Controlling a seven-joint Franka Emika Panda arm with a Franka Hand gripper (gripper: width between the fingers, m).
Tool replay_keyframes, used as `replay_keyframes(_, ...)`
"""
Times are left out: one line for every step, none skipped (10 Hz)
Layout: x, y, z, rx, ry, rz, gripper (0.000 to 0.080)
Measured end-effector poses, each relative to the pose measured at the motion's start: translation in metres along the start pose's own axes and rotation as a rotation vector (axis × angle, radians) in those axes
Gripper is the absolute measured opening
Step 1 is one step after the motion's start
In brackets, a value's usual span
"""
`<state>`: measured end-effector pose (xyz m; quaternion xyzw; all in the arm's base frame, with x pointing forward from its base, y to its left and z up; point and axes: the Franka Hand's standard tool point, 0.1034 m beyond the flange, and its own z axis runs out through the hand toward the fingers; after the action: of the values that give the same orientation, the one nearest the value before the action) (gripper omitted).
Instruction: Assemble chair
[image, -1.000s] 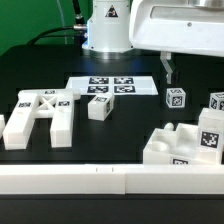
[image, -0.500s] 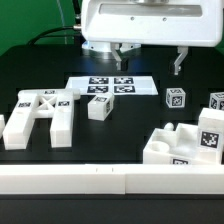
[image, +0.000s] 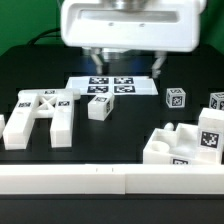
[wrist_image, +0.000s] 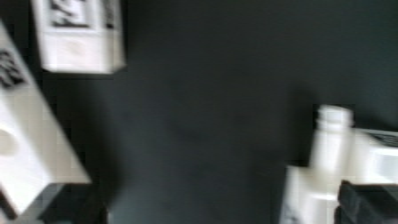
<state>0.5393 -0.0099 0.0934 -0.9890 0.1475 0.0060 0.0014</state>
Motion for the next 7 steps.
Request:
replay_keyframes(-0.003,0.025,0.005,-0.012,-0.018,0.033,0.0649)
replay_keyframes(-0.005,0.039,0.012,-0.023,-0.02,0.05,0.0649)
replay_keyframes(-0.009,0.051,0.021,-0.034,-0.011,0.059,0.0649)
replay_keyframes(-0.009,0.047,0.02,-0.033,-0.018,0.054,0.0649)
replay_keyframes(-0.009,0.046,0.019,-0.033,-0.034,0.051,0.0649)
replay_keyframes(-0.008,0.046,0.019,-0.033,-0.031,0.052,0.0649)
replay_keyframes(-0.008,0.046,0.019,-0.034,-0.033,0.051,0.0649)
